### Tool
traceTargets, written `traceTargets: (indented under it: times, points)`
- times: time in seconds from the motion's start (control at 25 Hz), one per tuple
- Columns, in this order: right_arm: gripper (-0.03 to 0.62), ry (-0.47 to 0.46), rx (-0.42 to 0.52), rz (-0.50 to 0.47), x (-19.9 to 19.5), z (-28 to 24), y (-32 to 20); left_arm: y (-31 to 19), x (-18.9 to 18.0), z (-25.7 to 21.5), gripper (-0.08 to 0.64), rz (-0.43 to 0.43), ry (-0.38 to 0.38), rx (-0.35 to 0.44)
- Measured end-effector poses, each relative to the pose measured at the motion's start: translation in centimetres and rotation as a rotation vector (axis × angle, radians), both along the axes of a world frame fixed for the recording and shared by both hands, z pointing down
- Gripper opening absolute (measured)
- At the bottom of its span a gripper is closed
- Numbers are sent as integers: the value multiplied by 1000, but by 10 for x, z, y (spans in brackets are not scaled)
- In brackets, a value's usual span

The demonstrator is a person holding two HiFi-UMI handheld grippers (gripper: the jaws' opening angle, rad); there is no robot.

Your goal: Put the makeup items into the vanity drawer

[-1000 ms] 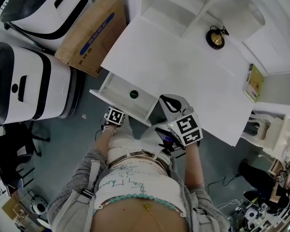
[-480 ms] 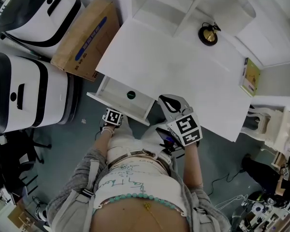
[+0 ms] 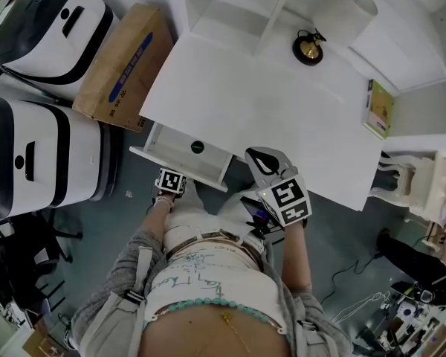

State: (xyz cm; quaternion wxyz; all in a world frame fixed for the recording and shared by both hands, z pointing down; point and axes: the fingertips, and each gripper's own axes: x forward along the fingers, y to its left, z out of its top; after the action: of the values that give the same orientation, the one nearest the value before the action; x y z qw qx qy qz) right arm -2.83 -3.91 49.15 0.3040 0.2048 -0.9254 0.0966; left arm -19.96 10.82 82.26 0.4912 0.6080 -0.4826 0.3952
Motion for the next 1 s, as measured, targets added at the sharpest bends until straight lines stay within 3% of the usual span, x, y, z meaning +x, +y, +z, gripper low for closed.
traceTargets:
  times: [0.24, 0.4, 0.56, 1.0]
  points:
    - [28, 1, 9, 46, 13, -1, -2, -5, 0, 1, 90, -17, 10, -8]
    - [28, 0, 15, 65, 20, -3, -2, -9, -8, 1, 90, -11, -35, -12]
    - [28, 4, 20, 86, 27, -5, -4, -15, 1, 1, 90, -17, 9, -4]
    - [28, 10, 24, 123, 38, -6, -9, -28, 0, 1, 90, -16, 7, -8]
